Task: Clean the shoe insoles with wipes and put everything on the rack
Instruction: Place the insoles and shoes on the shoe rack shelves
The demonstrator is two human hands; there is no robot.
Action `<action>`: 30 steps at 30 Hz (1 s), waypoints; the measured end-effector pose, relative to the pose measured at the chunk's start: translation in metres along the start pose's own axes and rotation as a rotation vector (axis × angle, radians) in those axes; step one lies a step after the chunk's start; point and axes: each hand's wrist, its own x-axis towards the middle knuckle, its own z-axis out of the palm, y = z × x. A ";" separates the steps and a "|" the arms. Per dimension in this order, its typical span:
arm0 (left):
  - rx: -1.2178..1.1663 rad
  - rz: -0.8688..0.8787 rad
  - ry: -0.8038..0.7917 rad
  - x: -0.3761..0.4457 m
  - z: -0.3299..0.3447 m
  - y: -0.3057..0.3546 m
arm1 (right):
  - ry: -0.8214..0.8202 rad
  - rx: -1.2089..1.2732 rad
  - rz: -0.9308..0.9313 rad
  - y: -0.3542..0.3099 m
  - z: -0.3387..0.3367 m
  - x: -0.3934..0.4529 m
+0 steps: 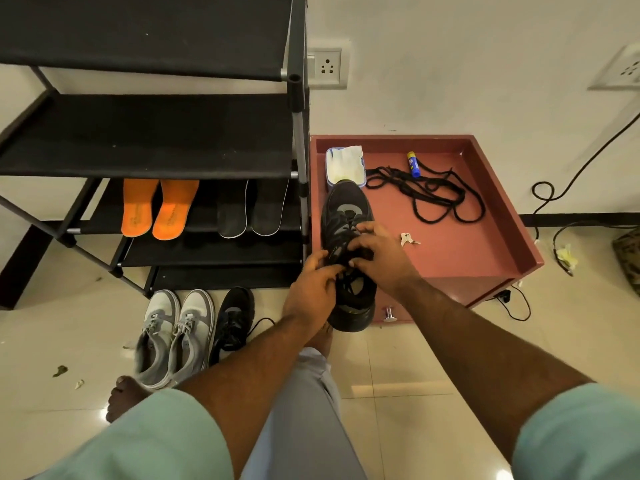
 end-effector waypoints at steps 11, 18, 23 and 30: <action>-0.011 -0.010 -0.005 0.007 -0.010 0.008 | 0.236 0.041 0.083 -0.001 0.011 -0.025; -0.190 -0.230 0.153 0.012 -0.007 0.020 | 0.082 -0.044 0.352 0.002 0.012 -0.011; -0.122 -0.264 0.091 0.016 -0.008 0.019 | -0.005 0.119 0.480 -0.001 0.009 -0.013; -0.190 -0.240 0.108 -0.004 -0.023 0.030 | -0.064 0.162 0.549 -0.031 -0.004 -0.027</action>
